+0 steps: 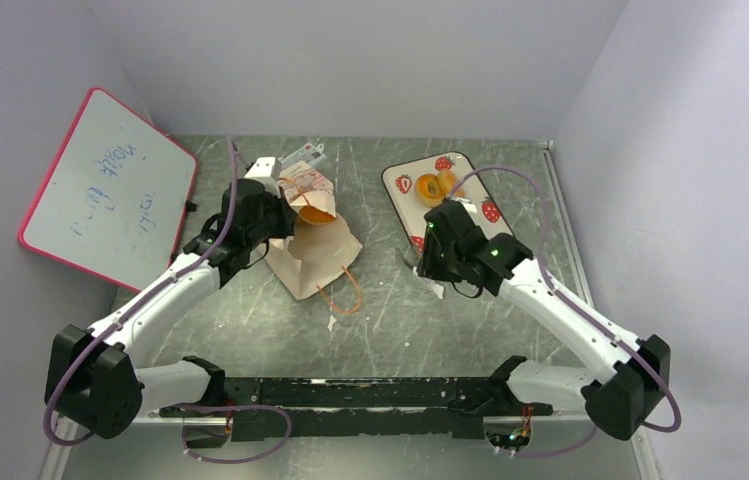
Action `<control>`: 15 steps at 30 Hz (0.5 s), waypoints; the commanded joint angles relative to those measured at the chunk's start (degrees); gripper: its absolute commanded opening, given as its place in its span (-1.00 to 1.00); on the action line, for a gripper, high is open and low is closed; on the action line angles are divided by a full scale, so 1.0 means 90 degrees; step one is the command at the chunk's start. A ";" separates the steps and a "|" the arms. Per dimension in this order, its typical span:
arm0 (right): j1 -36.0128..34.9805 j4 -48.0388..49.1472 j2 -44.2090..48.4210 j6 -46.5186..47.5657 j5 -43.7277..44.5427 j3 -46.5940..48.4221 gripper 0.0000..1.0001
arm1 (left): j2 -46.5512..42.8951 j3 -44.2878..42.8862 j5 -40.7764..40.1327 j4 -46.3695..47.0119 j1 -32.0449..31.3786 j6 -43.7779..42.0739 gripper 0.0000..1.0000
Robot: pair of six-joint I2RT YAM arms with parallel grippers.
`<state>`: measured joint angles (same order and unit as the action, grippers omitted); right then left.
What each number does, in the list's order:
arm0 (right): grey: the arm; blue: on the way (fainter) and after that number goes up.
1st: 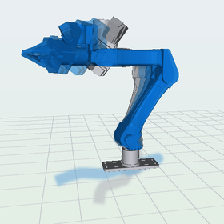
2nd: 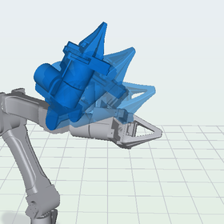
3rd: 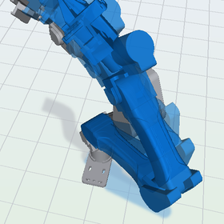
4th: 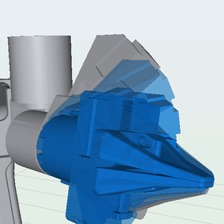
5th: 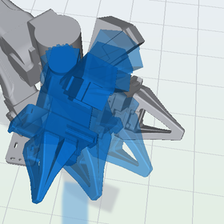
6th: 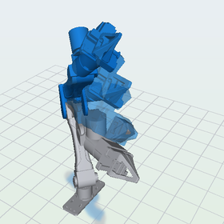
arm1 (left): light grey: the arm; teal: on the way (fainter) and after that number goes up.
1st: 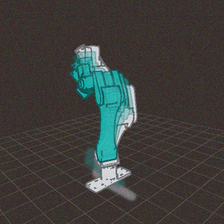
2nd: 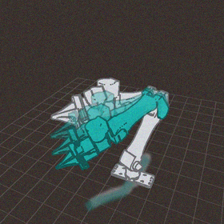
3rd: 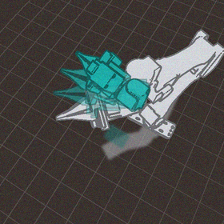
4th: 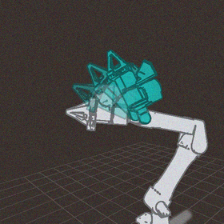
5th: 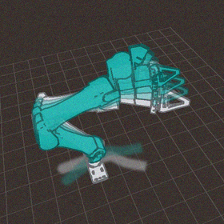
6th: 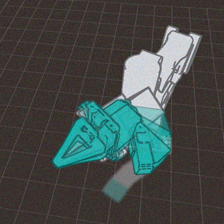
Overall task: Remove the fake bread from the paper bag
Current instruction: Place the fake bread in the container.
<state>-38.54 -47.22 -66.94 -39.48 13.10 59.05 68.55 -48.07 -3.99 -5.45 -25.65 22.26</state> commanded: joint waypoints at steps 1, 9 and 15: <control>-0.0255 -0.0279 0.0365 -0.0176 0.0035 0.0305 -0.20 | 0.0052 -0.0457 0.0430 -0.0259 0.0157 -0.0071 -0.86; -0.0321 -0.0172 0.0816 0.0015 -0.0084 -0.0286 -0.25 | 0.0140 -0.0807 0.0549 -0.0692 0.0203 -0.0027 -0.86; -0.0332 -0.0137 0.1186 0.0321 -0.0342 -0.0024 -0.25 | 0.0124 -0.0861 0.0600 -0.0846 0.0203 -0.0055 -0.86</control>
<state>-41.23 -49.78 -59.09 -38.94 11.44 56.03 69.84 -53.10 -1.21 -11.46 -24.18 21.82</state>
